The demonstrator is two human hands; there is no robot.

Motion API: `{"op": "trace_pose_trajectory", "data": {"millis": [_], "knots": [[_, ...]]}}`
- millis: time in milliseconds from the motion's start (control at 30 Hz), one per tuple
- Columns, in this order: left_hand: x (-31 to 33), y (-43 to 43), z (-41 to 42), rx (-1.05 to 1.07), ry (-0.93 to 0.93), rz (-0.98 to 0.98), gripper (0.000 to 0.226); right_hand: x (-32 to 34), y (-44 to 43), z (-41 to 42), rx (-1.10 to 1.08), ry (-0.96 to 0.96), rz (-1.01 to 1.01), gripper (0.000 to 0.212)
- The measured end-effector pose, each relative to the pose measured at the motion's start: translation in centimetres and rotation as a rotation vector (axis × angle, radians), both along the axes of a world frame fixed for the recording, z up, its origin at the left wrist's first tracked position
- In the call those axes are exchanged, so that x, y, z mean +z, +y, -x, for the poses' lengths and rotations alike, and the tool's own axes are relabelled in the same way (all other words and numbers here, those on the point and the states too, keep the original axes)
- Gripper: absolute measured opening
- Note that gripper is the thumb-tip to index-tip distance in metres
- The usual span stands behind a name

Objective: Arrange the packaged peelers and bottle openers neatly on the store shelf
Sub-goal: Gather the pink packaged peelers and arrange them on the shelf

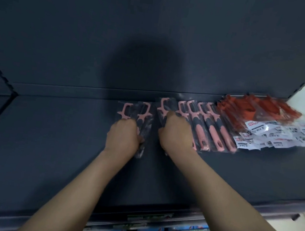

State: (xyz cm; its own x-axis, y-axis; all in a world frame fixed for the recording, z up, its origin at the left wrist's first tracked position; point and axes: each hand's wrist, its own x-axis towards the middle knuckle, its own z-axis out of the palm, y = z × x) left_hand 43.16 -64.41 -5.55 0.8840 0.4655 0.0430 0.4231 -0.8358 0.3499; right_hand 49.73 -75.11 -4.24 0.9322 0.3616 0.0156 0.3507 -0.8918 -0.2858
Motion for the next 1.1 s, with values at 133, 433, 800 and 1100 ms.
{"op": "trace_pose_trajectory", "data": {"millis": [133,433,800,1100], "knots": [[0.3,0.0,-0.3,0.019,0.035,-0.038,0.015,-0.1,-0.7,-0.8,-0.063,0.013,0.045,0.028],[1.8,-0.4,-0.3,0.09,-0.102,0.06,0.02,-0.7,-1.3,-1.8,-0.014,-0.005,0.074,0.026],[1.2,-2.3,-3.0,0.074,-0.096,0.366,0.011,0.1,-4.1,-3.4,0.014,-0.121,-0.054,0.027],[-0.1,-2.5,-3.6,-0.002,-0.038,0.17,0.022,-0.1,-4.3,-2.7,0.216,-0.096,-0.091,0.026]]}}
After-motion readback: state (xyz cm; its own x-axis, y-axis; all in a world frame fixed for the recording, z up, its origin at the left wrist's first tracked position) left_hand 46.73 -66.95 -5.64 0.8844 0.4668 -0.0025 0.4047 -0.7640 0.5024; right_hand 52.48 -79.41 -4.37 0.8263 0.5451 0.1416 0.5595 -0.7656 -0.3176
